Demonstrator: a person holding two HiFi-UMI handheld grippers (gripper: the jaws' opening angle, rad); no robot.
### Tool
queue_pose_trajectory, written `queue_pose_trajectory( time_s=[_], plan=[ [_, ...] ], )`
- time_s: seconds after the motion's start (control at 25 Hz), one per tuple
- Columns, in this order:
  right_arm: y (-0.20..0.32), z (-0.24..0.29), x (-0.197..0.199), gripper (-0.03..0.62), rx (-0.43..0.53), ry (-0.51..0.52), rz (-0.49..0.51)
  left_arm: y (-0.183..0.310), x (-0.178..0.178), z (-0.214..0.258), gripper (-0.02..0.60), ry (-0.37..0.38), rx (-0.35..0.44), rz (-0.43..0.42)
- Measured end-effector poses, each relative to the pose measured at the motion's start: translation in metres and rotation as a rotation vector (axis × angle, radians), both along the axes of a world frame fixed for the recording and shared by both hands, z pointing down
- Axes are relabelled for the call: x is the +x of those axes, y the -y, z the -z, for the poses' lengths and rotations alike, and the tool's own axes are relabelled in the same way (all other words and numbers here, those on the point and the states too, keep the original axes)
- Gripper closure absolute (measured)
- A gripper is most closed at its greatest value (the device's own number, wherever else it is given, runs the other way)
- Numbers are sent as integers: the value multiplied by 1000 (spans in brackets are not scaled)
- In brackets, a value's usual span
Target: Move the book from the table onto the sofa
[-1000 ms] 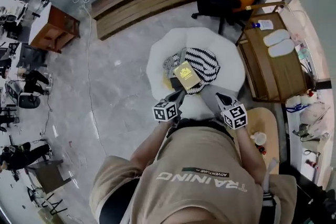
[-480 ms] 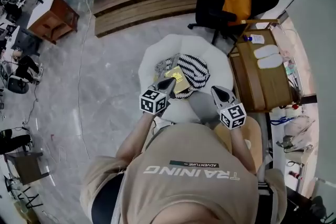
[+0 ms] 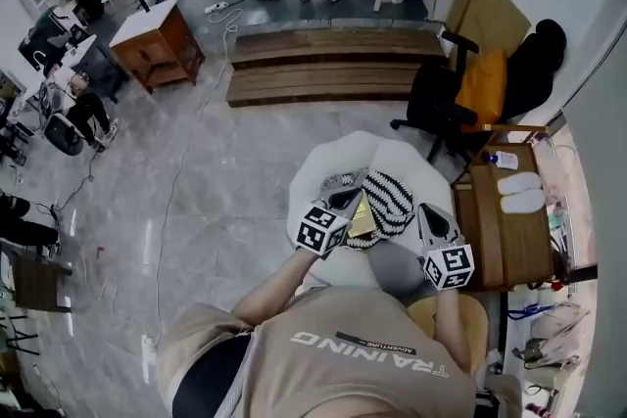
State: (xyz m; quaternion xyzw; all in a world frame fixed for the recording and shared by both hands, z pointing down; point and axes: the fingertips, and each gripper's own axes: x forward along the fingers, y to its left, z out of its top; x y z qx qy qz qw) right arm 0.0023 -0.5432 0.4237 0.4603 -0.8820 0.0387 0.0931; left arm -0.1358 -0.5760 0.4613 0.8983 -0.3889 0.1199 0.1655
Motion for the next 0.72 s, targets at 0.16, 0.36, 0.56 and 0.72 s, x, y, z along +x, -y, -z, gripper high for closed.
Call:
queue_pose_trajectory(
  time_s=[0.16,0.36,0.56,0.72],
  plan=[
    [1,18,3,590,33,19,-23,3,11,16,574,46,56,-57],
    [-8,28,1,590,44,37,-61,-1,5,27,575,53,78,-50],
    [4,36,-1,590,57,20,-56,3,11,29,575,47,77,-63],
    [10,33,12,590,63,0,-56,5,28,23,575,54,69,-86]
  ],
)
